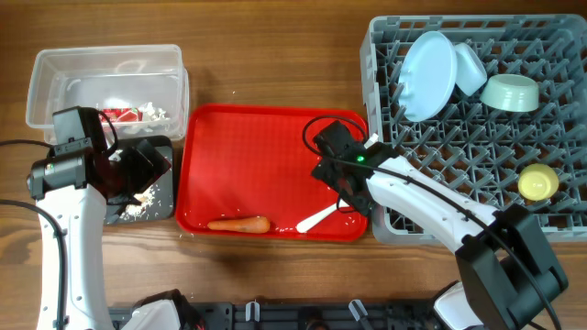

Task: Sort waste into correct bins and load items into the dishwasher rack
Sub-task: 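Grasp the white spoon on the red tray with the right gripper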

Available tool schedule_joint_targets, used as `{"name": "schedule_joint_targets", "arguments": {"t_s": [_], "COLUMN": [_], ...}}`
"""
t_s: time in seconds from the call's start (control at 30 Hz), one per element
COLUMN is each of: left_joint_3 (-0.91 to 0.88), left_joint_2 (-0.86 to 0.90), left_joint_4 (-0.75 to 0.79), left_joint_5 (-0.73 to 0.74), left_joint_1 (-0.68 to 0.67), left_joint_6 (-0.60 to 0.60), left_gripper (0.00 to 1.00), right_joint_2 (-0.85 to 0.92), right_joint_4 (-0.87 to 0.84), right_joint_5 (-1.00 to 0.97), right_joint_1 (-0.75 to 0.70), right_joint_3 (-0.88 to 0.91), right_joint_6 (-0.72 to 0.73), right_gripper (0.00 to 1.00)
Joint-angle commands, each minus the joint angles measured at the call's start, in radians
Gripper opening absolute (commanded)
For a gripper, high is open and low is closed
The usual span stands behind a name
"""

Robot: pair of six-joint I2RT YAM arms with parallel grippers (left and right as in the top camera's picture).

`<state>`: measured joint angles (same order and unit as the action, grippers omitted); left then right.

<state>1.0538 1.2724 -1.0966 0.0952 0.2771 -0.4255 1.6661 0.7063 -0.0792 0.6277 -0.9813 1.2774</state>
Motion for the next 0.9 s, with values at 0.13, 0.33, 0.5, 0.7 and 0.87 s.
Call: {"name": "schedule_joint_targets", "arguments": {"t_s": [0.13, 0.33, 0.5, 0.7, 0.87], "left_joint_3": [-0.003, -0.003, -0.003, -0.003, -0.003], "left_joint_2": [-0.008, -0.008, -0.008, -0.008, -0.008], "left_joint_4": [0.0, 0.0, -0.001, -0.005, -0.005], "left_joint_5": [0.005, 0.005, 0.005, 0.005, 0.005], "left_joint_1": [0.006, 0.006, 0.006, 0.006, 0.006], "left_joint_6": [-0.013, -0.013, -0.012, -0.012, -0.012], "left_gripper": [1.0, 1.0, 1.0, 1.0, 1.0], "right_joint_2": [0.011, 0.011, 0.012, 0.072, 0.077], "right_joint_4": [-0.018, -0.016, 0.002, -0.062, -0.066], "right_joint_5": [0.001, -0.05, 0.001, 0.037, 0.032], "right_joint_1": [0.015, 0.067, 0.076, 0.075, 0.075], "right_joint_3": [0.029, 0.002, 0.008, 0.04, 0.04], "right_joint_6": [-0.128, -0.143, -0.038, -0.019, 0.006], "right_gripper": [1.0, 1.0, 1.0, 0.99, 0.75]}}
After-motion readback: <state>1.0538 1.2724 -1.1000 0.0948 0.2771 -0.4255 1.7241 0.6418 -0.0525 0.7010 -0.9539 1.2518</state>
